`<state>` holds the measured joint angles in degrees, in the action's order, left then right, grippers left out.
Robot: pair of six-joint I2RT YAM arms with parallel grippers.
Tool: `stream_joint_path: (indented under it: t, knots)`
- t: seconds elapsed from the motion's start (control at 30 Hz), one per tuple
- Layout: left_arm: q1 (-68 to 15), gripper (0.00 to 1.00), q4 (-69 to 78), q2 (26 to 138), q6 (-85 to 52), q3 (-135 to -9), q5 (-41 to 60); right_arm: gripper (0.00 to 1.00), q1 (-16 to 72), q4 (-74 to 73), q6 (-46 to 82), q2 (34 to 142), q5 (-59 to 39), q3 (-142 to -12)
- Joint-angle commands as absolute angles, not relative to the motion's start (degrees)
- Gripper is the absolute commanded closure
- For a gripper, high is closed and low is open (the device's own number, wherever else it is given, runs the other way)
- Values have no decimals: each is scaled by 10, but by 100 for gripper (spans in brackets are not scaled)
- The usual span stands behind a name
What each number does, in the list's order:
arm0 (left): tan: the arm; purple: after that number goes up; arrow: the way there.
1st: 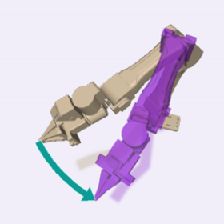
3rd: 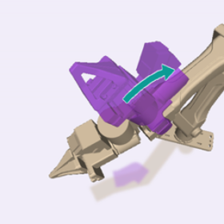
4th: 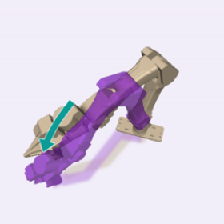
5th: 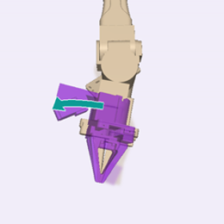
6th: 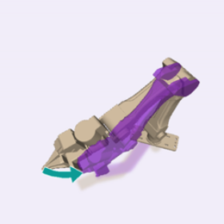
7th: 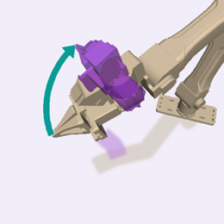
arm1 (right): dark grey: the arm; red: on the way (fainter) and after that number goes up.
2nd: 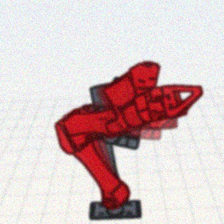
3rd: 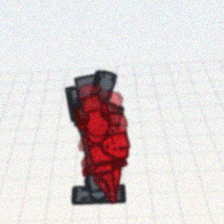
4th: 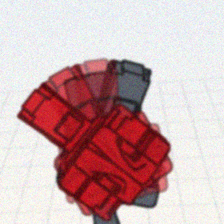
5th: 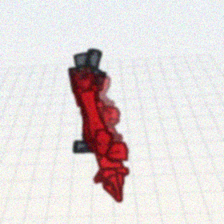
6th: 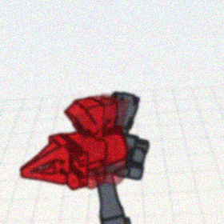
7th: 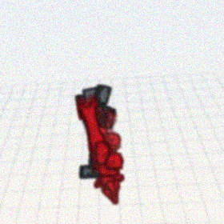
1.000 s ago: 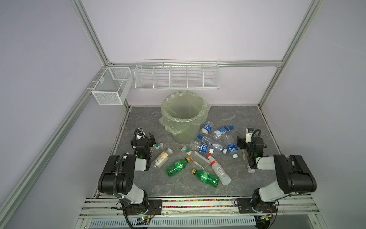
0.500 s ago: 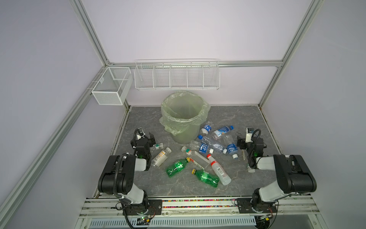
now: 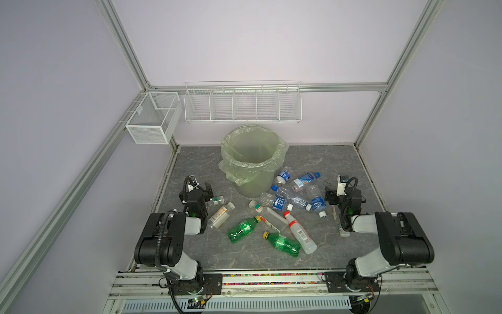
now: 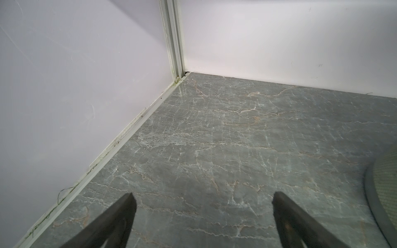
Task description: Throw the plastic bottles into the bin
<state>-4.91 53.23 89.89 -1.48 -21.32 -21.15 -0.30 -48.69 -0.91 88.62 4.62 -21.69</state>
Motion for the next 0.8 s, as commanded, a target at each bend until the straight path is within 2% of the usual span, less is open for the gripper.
stream_joint_path:
  t: [0.0,0.43,0.67,0.77]
  knots:
    - [-48,1,533,893,-20,-221,-209,12,-3,-489,-18,876,41,-225]
    - [-47,1,531,868,-24,-213,-219,12,0,-472,-22,862,40,-227]
    - [-48,1,257,795,-70,-308,-246,12,4,-438,-24,841,50,-237]
    - [-48,1,285,803,-71,-301,-268,12,6,-410,-20,828,65,-247]
